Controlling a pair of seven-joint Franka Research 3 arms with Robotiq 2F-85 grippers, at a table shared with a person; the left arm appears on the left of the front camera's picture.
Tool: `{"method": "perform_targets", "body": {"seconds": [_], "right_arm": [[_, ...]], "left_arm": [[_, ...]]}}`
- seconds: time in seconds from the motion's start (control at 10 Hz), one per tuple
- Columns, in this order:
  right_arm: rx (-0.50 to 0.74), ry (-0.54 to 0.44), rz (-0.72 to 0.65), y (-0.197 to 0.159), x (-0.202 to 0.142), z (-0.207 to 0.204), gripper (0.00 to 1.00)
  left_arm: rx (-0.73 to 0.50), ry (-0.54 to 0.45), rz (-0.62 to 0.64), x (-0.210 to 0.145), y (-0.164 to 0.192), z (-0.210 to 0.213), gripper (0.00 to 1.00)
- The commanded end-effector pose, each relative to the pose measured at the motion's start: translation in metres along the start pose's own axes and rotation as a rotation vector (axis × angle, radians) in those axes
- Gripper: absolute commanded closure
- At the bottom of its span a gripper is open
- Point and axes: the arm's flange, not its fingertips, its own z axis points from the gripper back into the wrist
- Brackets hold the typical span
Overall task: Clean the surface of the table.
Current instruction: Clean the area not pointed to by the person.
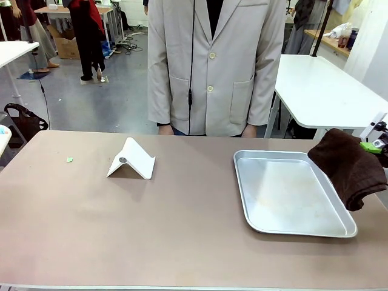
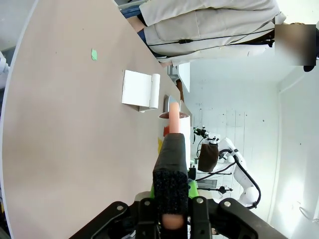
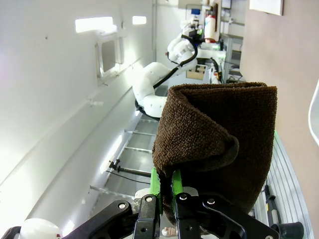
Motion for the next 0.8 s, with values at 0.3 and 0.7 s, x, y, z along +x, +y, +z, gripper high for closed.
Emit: {"method": "perform_targets", "body": {"seconds": [0.3,0.7], "right_arm": [[-0.006,0.003,0.008,0.005,-0.001,0.0,1.0],[-0.006,0.003,0.008,0.005,-0.001,0.0,1.0]], "left_arm": [[0.243,0.052,-0.146,0.06,0.001,-0.052,0.78],[0.413,0.039,-0.063,0.118,0.032,-0.1,0.78]]}}
